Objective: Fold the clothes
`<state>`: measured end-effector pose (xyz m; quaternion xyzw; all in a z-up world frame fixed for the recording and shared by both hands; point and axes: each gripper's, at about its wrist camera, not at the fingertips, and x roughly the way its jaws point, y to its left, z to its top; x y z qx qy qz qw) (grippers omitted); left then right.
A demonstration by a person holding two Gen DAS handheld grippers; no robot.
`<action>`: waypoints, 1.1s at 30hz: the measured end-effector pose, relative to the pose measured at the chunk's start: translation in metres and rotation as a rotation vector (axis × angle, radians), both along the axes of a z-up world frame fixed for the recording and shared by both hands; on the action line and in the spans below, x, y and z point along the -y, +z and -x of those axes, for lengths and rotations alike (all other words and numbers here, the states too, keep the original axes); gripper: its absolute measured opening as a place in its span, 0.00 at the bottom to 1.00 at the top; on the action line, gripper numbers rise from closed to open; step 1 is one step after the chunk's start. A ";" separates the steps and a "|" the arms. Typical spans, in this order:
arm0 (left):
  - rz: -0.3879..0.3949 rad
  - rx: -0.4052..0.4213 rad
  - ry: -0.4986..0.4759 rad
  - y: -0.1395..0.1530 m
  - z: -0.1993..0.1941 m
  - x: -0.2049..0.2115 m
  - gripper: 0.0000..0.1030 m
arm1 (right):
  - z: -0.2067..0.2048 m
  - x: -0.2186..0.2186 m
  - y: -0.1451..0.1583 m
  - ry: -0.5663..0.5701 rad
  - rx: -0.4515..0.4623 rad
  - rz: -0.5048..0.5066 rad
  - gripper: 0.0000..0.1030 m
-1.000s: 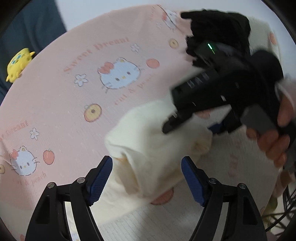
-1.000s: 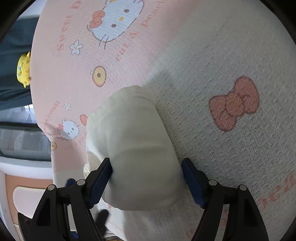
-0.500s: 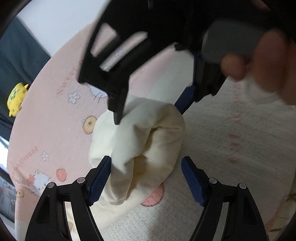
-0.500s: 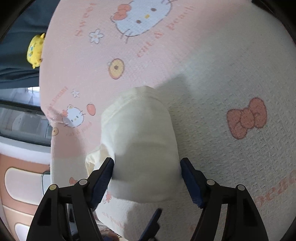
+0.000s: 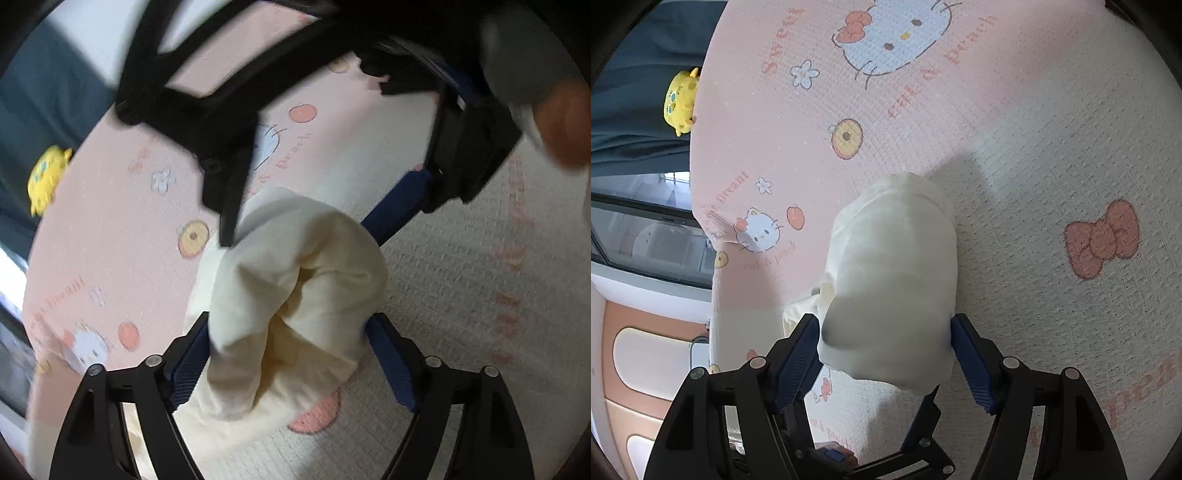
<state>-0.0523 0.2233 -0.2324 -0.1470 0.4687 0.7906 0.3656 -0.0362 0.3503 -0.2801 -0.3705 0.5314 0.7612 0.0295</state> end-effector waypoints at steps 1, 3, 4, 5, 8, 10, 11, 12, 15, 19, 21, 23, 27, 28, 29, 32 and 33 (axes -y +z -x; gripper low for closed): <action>0.006 -0.009 -0.005 -0.002 0.002 -0.001 0.84 | 0.000 0.000 -0.001 0.001 0.001 0.004 0.68; 0.006 0.001 0.000 -0.004 0.006 -0.002 0.84 | -0.002 -0.001 -0.001 0.003 -0.007 0.012 0.68; 0.006 0.006 0.004 -0.005 0.008 -0.002 0.84 | -0.002 -0.002 -0.001 0.004 -0.011 0.016 0.68; 0.000 0.004 0.002 -0.005 0.008 -0.001 0.83 | -0.002 -0.002 -0.001 0.009 -0.014 0.018 0.68; -0.026 0.092 -0.006 -0.001 0.016 0.006 0.71 | 0.000 -0.003 -0.001 0.020 -0.009 0.018 0.68; -0.069 0.217 0.034 0.004 0.029 0.009 0.65 | 0.002 -0.004 -0.002 0.023 0.010 0.011 0.69; -0.089 0.275 0.052 0.007 0.036 0.011 0.65 | 0.002 -0.005 -0.003 0.025 0.019 0.008 0.69; -0.100 0.290 0.059 0.008 0.038 0.013 0.65 | 0.003 -0.005 -0.005 0.021 0.025 0.014 0.70; -0.104 0.300 0.062 0.009 0.041 0.015 0.65 | 0.002 -0.012 -0.013 -0.014 0.003 0.092 0.76; -0.098 0.285 0.062 0.010 0.040 0.017 0.65 | 0.001 -0.021 -0.028 -0.073 0.028 0.149 0.85; -0.096 0.283 0.059 0.011 0.040 0.019 0.65 | 0.003 -0.024 -0.041 -0.096 0.054 0.178 0.88; -0.101 0.288 0.057 0.012 0.041 0.021 0.65 | 0.006 -0.025 -0.052 -0.114 0.020 0.238 0.90; -0.116 0.300 0.057 0.017 0.045 0.027 0.66 | 0.014 -0.018 -0.045 -0.093 -0.079 0.264 0.77; -0.126 0.315 0.062 0.020 0.048 0.029 0.66 | 0.015 -0.015 -0.041 -0.100 -0.071 0.242 0.73; -0.137 0.330 0.066 0.022 0.051 0.030 0.66 | 0.018 -0.010 -0.035 -0.094 -0.047 0.185 0.67; -0.182 0.354 0.072 0.025 0.059 0.031 0.66 | 0.023 -0.002 -0.020 -0.064 -0.029 0.110 0.62; -0.200 0.358 0.074 0.029 0.061 0.035 0.66 | 0.024 -0.001 -0.016 -0.059 -0.035 0.105 0.62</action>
